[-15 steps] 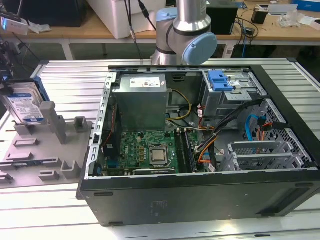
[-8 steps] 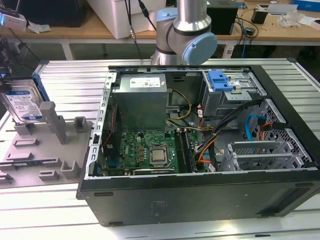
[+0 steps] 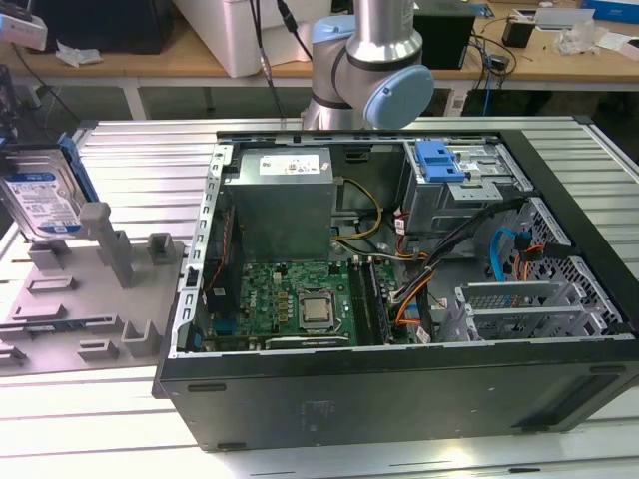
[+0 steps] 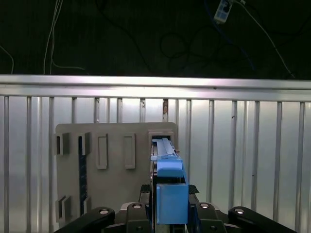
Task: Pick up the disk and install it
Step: 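Pick up the disk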
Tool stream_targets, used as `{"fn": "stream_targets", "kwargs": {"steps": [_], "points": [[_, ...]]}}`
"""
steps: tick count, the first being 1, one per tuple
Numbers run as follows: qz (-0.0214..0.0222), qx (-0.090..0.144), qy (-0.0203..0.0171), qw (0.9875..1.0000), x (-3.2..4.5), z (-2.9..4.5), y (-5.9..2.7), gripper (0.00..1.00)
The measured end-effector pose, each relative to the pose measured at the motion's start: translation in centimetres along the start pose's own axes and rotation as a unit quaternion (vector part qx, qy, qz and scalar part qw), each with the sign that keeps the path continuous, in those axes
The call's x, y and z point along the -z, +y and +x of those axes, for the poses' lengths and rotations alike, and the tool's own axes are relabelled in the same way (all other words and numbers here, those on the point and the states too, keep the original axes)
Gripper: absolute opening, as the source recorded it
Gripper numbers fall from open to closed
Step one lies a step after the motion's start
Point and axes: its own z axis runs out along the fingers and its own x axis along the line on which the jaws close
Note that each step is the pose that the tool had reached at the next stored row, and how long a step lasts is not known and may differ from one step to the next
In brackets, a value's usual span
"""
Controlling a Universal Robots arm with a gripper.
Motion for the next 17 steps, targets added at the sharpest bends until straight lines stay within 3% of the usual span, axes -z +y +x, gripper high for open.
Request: {"fn": "stream_targets", "kwargs": {"steps": [17], "points": [[0.0000, 0.000, 0.0001, 1.0000, 3.86, 0.10, -0.02, 0.36]]}}
